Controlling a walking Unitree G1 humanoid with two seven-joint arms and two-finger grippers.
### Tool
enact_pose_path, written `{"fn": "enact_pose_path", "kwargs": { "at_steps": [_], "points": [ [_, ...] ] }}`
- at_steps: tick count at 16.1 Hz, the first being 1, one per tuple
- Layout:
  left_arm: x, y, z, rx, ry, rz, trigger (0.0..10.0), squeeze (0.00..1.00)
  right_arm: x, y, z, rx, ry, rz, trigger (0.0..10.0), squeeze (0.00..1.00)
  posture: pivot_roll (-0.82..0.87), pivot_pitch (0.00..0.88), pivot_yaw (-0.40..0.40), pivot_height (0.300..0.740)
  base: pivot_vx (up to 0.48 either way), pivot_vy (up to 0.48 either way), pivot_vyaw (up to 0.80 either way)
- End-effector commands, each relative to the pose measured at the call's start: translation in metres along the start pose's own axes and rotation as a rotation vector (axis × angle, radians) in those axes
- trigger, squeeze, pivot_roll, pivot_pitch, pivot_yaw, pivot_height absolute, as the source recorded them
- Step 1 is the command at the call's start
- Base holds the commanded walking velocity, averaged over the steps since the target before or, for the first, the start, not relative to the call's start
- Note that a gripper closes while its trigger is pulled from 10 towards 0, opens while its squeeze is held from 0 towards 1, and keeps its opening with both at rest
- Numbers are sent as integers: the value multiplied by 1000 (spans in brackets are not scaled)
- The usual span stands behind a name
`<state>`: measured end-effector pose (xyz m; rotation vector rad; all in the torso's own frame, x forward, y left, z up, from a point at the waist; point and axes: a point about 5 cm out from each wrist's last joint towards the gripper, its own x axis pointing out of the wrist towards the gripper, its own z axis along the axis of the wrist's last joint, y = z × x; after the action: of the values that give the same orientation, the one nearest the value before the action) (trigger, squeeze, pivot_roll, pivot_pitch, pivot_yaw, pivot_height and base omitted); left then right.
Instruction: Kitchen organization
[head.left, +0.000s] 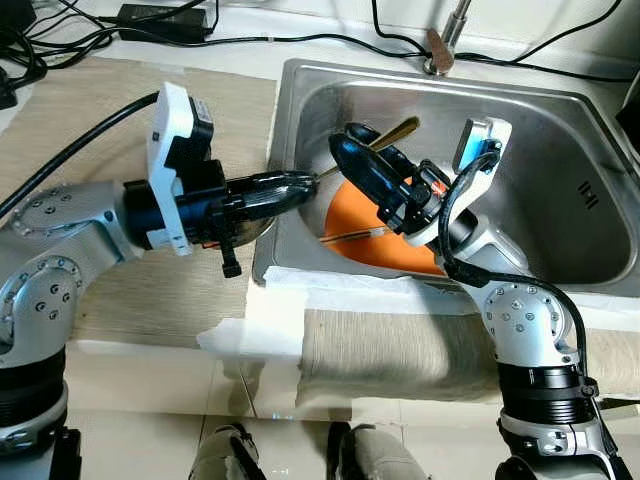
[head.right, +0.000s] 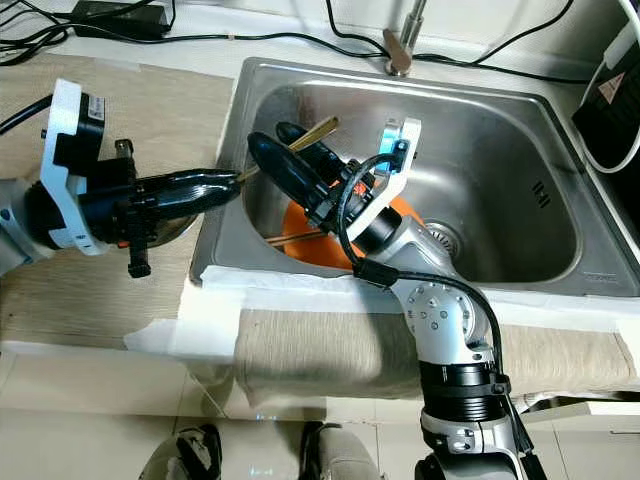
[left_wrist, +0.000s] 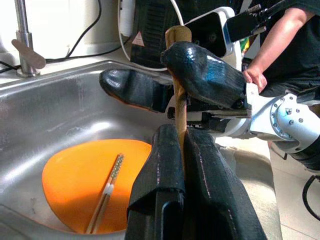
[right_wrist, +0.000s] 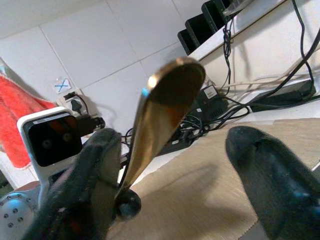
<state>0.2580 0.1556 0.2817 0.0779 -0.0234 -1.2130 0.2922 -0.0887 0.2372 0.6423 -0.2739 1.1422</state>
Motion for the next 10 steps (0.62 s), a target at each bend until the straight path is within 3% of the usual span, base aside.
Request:
{"fn": "enact_pose_path", "kwargs": {
  "at_steps": [1,10],
  "points": [
    [1,-7,1,16,4,-30,0,0,-1,4,2,1,-8,23,0,0,-89,137,-80,740,0,0,0],
    [0,-5,2,30,3,-8,0,0,0,5,1,-5,0,37,0,0,-85,136,-82,740,0,0,0]
  ]
}}
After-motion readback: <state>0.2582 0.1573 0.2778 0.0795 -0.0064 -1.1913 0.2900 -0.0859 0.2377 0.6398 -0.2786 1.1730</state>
